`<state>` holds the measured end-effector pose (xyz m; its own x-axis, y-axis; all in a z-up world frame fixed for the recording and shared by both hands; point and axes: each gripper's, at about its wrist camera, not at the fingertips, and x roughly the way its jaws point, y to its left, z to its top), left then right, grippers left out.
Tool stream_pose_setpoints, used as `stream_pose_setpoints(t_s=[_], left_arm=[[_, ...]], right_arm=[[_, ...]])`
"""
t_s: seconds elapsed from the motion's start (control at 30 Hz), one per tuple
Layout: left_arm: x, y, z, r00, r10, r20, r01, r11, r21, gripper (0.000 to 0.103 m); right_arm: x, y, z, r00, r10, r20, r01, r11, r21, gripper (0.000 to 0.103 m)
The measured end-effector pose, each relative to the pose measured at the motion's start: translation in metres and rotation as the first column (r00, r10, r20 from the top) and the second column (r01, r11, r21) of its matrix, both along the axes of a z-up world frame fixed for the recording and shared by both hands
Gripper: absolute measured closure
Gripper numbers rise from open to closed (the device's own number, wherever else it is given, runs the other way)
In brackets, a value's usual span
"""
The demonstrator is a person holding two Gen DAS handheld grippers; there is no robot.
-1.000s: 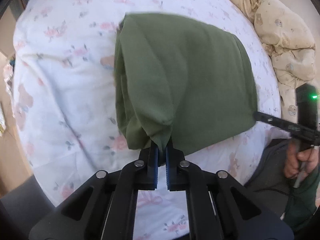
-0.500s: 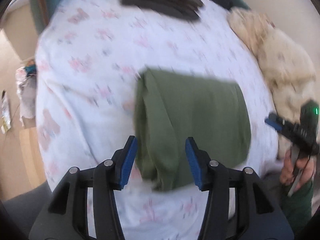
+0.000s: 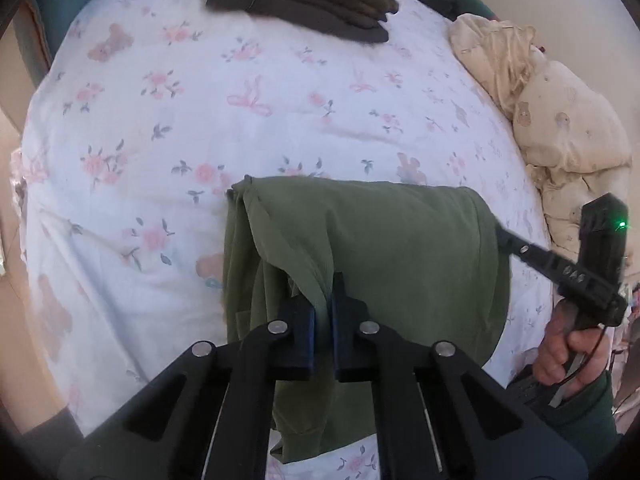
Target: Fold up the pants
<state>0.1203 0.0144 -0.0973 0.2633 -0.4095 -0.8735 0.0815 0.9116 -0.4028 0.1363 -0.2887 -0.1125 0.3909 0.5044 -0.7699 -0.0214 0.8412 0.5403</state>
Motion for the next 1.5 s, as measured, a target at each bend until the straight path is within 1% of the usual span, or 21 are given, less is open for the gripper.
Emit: stream_pose_setpoints(t_s=[0.1,0.2,0.3,0.4,0.53,0.6,0.67,0.8,0.83,0.9,1.03,1.07,1.13,1.17,1.23,1.27,1.3,1.33,1.37,1.4,1.5], left_arm=[[-0.003,0.005,0.001,1.0,0.0,0.003,0.0,1.0,-0.02,0.099],[-0.001,-0.001,-0.002,1.0,-0.019,0.008,0.019,1.0,0.017,0.098],[-0.003,0.001,-0.001,1.0,0.001,0.007,-0.002,1.0,0.027,0.092],[-0.013,-0.001,0.013,0.998,-0.017,0.068,0.014,0.999,0.043,0.094],[-0.022,-0.002,0.026,0.994,-0.01,0.106,0.0,0.996,0.087,0.091],[-0.028,0.004,0.037,0.986,0.037,0.165,-0.06,0.989,0.133,0.091],[-0.036,0.006,0.048,0.966,0.065,0.249,-0.112,0.977,0.181,0.093],[-0.039,-0.005,0.054,0.955,0.029,0.295,-0.073,0.988,0.139,0.093],[-0.037,-0.012,0.053,0.955,0.006,0.295,-0.046,0.991,0.127,0.093],[-0.023,-0.035,0.033,0.975,-0.08,0.208,0.05,0.988,0.146,0.092],[-0.002,-0.039,-0.018,0.998,-0.061,0.03,0.053,0.973,0.223,0.093],[-0.005,-0.038,-0.023,0.996,-0.079,0.038,0.067,0.965,0.252,0.092],[-0.011,-0.036,-0.018,0.993,-0.099,0.058,0.08,0.959,0.272,0.091],[-0.012,-0.034,-0.014,0.993,-0.1,0.064,0.08,0.962,0.26,0.091],[-0.015,-0.021,0.003,0.995,-0.05,0.091,0.032,0.98,0.194,0.079],[-0.018,-0.017,0.008,0.993,-0.03,0.11,0.011,0.986,0.169,0.056],[-0.02,-0.009,0.016,0.988,0.005,0.153,-0.026,0.99,0.141,0.027],[-0.022,-0.004,0.02,0.983,0.028,0.183,-0.054,0.989,0.136,0.014],[-0.024,0.001,0.02,0.977,0.049,0.206,-0.08,0.986,0.145,0.002],[-0.025,0.005,0.014,0.978,0.059,0.202,-0.089,0.986,0.141,0.001],[-0.018,0.007,-0.021,0.996,0.073,0.055,-0.08,0.987,0.142,0.001]], right_arm=[[-0.004,-0.016,0.003,0.999,-0.047,0.002,0.047,0.998,0.033,0.102],[-0.001,-0.008,-0.021,0.996,-0.025,-0.09,0.022,0.999,-0.026,0.102],[-0.001,-0.008,-0.021,0.994,-0.058,-0.093,0.054,0.997,-0.045,0.099],[-0.005,-0.012,-0.006,0.995,-0.087,-0.042,0.083,0.993,-0.08,0.099],[-0.013,-0.023,0.025,0.985,-0.135,0.111,0.132,0.991,0.034,0.099],[-0.013,-0.013,0.035,0.983,-0.081,0.163,0.075,0.996,0.037,0.099],[-0.01,0.008,0.031,0.991,0.007,0.136,-0.008,1.0,0.01,0.099],[-0.007,0.029,0.008,0.996,0.068,0.049,-0.064,0.995,-0.075,0.099],[-0.005,0.03,0.001,0.997,0.074,0.024,-0.072,0.995,-0.072,0.099],[-0.003,0.031,-0.013,0.997,0.073,-0.017,-0.074,0.994,-0.075,0.103],[-0.001,0.021,-0.032,0.996,0.014,-0.089,-0.028,0.986,-0.166,0.103],[-0.003,0.015,-0.036,0.994,-0.006,-0.112,-0.012,0.988,-0.157,0.103],[-0.003,0.001,-0.039,0.99,-0.024,-0.14,0.017,0.998,-0.056,0.103],[-0.004,-0.005,-0.035,0.991,-0.034,-0.132,0.03,0.999,-0.028,0.098],[-0.007,-0.02,-0.023,0.993,-0.07,-0.097,0.072,0.997,0.019,0.092],[-0.008,-0.025,-0.02,0.992,-0.083,-0.092,0.087,0.995,0.049,0.08],[-0.009,-0.031,-0.017,0.991,-0.096,-0.092,0.103,0.991,0.085,0.04],[-0.009,-0.035,-0.017,0.989,-0.111,-0.095,0.122,0.985,0.119,0.017],[-0.009,-0.036,-0.017,0.988,-0.124,-0.094,0.136,0.982,0.129,0.0],[-0.01,-0.035,-0.02,0.987,-0.131,-0.092,0.143,0.98,0.141,0.0],[-0.003,-0.017,-0.038,0.983,-0.051,-0.175,0.08,0.983,0.164,0.0]])
